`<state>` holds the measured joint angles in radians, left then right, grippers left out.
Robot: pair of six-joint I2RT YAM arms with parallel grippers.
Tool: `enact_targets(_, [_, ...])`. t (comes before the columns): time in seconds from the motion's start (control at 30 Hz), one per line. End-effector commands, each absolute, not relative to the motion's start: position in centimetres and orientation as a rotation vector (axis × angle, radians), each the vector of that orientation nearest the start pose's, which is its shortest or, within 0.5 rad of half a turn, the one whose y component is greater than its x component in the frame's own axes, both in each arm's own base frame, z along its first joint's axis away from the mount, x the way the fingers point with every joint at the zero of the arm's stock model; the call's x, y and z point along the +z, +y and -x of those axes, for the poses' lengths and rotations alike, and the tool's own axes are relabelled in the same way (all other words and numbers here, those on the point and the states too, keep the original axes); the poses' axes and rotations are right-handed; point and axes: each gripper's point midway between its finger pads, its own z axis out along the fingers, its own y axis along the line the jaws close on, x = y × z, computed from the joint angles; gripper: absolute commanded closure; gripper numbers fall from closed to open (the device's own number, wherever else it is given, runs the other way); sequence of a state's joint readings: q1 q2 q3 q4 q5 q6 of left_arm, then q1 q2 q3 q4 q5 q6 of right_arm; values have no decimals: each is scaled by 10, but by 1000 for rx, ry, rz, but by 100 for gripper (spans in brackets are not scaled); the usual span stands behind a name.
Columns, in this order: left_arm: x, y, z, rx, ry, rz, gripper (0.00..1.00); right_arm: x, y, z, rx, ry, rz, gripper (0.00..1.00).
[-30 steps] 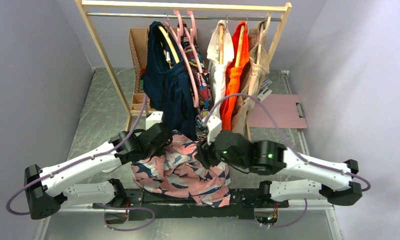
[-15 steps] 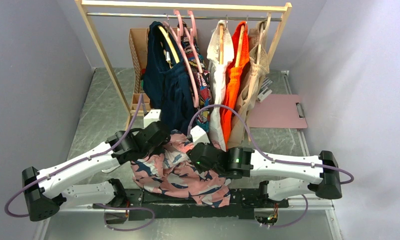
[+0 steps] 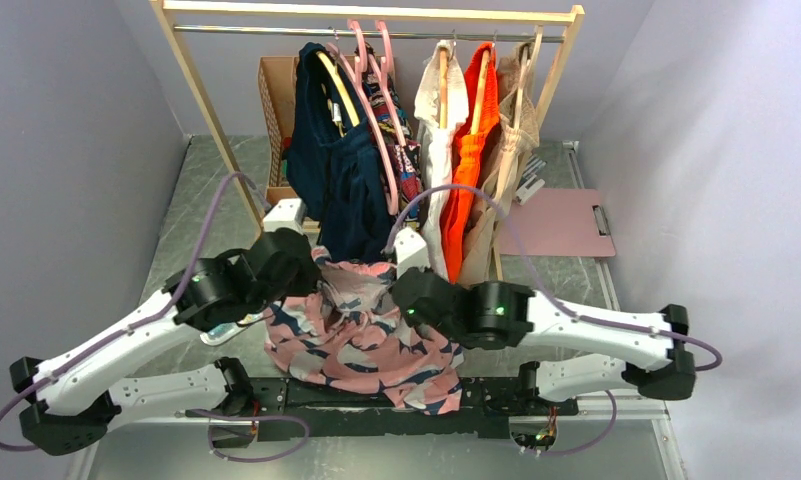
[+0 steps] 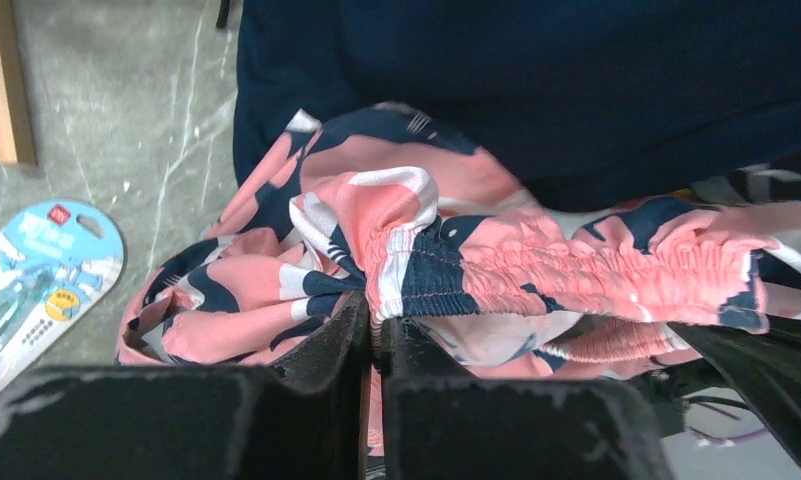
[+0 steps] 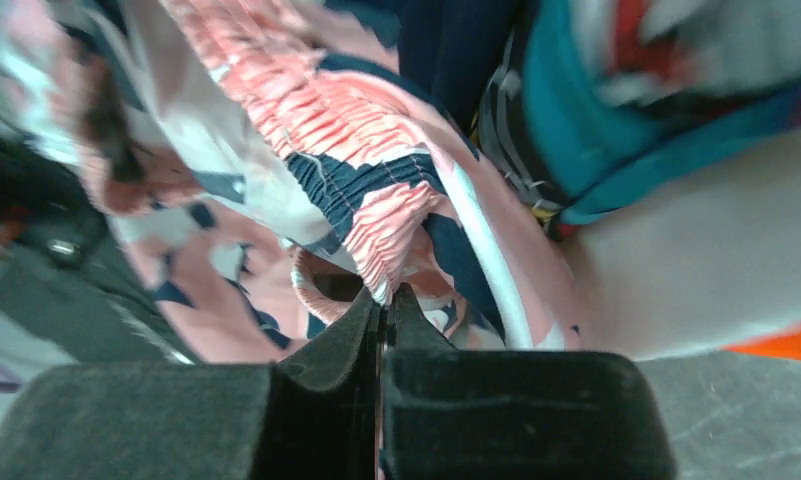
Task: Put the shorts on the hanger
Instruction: Adjust the shorts at the center of the board.
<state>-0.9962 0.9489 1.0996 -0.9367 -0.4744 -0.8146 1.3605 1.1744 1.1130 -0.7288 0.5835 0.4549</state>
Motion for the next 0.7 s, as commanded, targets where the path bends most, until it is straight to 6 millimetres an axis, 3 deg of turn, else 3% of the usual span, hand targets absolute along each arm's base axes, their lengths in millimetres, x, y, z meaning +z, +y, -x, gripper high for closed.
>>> enact_targets(0.0, [291,-175,-187,-480,2136,-4,93,288,276,-144,467,1981,637,100])
enact_targets(0.07, [296,-176,-189,-485,2110,-16,93,295,271,-147,463,1984,578,100])
enact_targets(0.13, [288,-177,-191,-470,2113,-17,93,282,259,-155,382,2013,492,100])
enact_targets(0.37, [219,-186,-187,-388,2259,-40,91,231,238,-154,333,2133,303,100])
enact_targets(0.57, [189,-190,-176,-417,2334,-53,74,223,237,-146,395,2169,255,100])
enact_targets(0.67, [181,-192,-169,-443,2361,-64,57,224,239,-146,411,2172,247,100])
